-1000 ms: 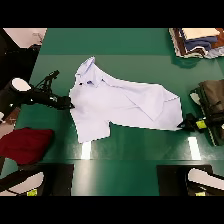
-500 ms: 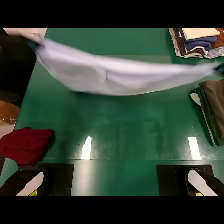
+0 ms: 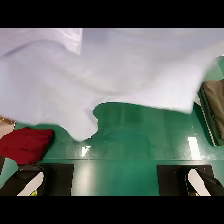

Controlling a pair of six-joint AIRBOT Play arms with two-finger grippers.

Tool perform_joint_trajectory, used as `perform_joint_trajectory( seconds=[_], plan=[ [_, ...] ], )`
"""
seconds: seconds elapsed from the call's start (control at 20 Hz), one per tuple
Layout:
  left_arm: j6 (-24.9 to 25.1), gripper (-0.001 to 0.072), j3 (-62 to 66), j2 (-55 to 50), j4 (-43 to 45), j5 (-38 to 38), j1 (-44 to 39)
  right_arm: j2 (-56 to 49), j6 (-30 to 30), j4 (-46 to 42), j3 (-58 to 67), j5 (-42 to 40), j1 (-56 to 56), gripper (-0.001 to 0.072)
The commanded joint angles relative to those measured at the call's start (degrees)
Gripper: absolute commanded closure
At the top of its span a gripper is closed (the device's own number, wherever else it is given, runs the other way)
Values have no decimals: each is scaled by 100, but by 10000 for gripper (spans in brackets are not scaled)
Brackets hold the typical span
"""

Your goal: Fold the shirts.

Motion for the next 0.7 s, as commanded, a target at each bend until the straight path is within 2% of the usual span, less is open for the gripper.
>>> perform_joint_trajectory(
  seconds=[0.0, 0.1, 0.2, 0.4, 0.55, 0.65],
  plan=[
    [-332, 681, 538, 7, -575, -131, 0, 81, 59, -13, 682, 726, -612, 698],
    [-332, 681, 487, 7, -866, -372, 0, 15, 144, 2, 769, 997, -780, 698],
    [-332, 681, 15, 7, -588, -605, 0, -229, 157, 28, 763, 1287, -787, 699],
    [-404, 680, -1937, -170, 66, -634, 0, -1283, 254, 46, 713, 2076, -782, 699],
    [-363, 680, -2966, -898, 72, -629, 0, -2035, 251, -72, -90, 2079, -411, 699],
    [-284, 680, -3163, -1600, 81, -629, 0, -2566, 254, -243, -758, 2083, -85, 699]
  ],
)
